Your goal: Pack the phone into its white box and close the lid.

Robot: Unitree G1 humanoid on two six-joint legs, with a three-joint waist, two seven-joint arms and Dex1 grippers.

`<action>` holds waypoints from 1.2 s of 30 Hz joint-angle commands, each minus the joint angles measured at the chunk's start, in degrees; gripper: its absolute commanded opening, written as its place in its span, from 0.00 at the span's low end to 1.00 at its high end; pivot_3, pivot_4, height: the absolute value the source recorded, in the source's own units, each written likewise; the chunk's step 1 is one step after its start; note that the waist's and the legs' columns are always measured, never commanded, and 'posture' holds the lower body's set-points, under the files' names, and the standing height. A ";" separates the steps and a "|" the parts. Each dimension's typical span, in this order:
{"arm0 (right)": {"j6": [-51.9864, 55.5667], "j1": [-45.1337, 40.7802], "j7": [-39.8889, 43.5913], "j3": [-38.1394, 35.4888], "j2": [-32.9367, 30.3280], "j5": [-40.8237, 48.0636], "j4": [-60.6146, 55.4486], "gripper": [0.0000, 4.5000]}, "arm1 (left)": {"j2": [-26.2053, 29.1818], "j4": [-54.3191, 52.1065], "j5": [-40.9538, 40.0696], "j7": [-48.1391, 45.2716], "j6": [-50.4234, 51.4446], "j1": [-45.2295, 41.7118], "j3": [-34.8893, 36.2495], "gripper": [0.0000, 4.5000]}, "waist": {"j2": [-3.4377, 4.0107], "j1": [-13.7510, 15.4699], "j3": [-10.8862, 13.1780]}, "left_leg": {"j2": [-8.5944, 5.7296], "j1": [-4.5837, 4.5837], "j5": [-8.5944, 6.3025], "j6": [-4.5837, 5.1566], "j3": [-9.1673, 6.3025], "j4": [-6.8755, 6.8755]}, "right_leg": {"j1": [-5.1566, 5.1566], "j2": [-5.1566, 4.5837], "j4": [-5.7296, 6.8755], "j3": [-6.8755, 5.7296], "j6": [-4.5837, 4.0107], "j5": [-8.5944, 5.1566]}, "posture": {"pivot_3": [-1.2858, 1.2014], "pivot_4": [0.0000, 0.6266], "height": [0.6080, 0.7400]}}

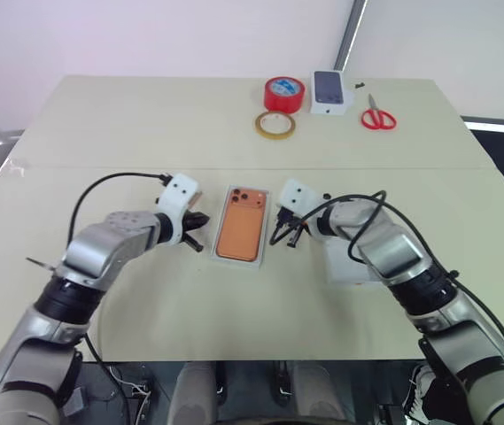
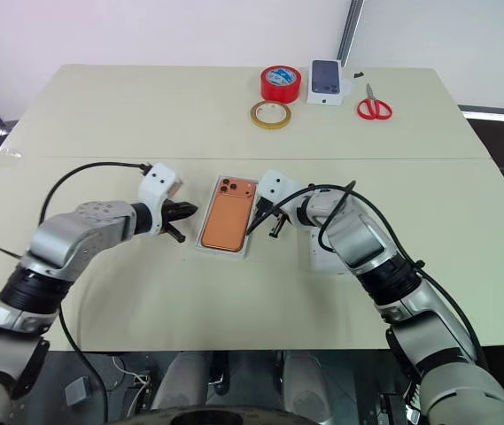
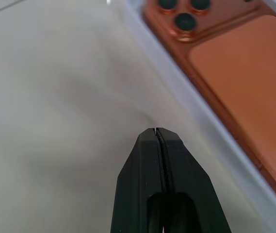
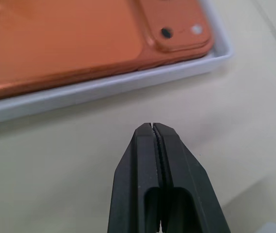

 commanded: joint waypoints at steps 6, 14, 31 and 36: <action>-2.10 -1.49 1.66 0.54 1.83 -1.97 -2.40 0.00 | -4.01 -1.43 5.84 -5.27 0.57 -1.42 -2.01 0.01 | 0.00 0.17 0.00 | -0.02 0.10 0.00 0.01 0.00 0.16 | 0.07 0.09 0.21 0.00 0.03 0.00 | 0.52 0.24 1.00; 0.90 2.55 5.57 -0.87 -2.51 -1.20 -10.76 0.00 | -10.15 -8.20 5.15 -6.80 7.32 -1.55 -4.42 0.01 | 0.00 0.47 0.00 | 0.00 -0.05 -0.23 0.36 -0.04 0.66 | 0.22 -0.07 0.26 -0.02 0.20 -0.11 | 0.52 0.24 1.00; 11.15 21.03 9.11 -10.59 -19.74 2.22 -31.28 0.00 | -23.34 -9.07 6.23 -7.83 13.71 -2.78 -10.71 0.01 | 0.02 1.55 -0.02 | -0.06 -0.03 -0.34 0.52 -0.11 0.84 | 0.38 -0.12 0.17 -0.01 0.21 -0.15 | 0.52 0.24 1.00; 11.12 21.72 8.43 -11.33 -19.89 2.23 -30.79 0.00 | -23.65 -9.74 6.11 -8.82 15.32 -2.99 -11.04 0.01 | 0.02 1.48 -0.02 | -0.07 0.06 -0.34 0.53 -0.13 0.84 | 0.45 -0.11 0.16 -0.02 0.21 -0.15 | 0.52 0.24 1.00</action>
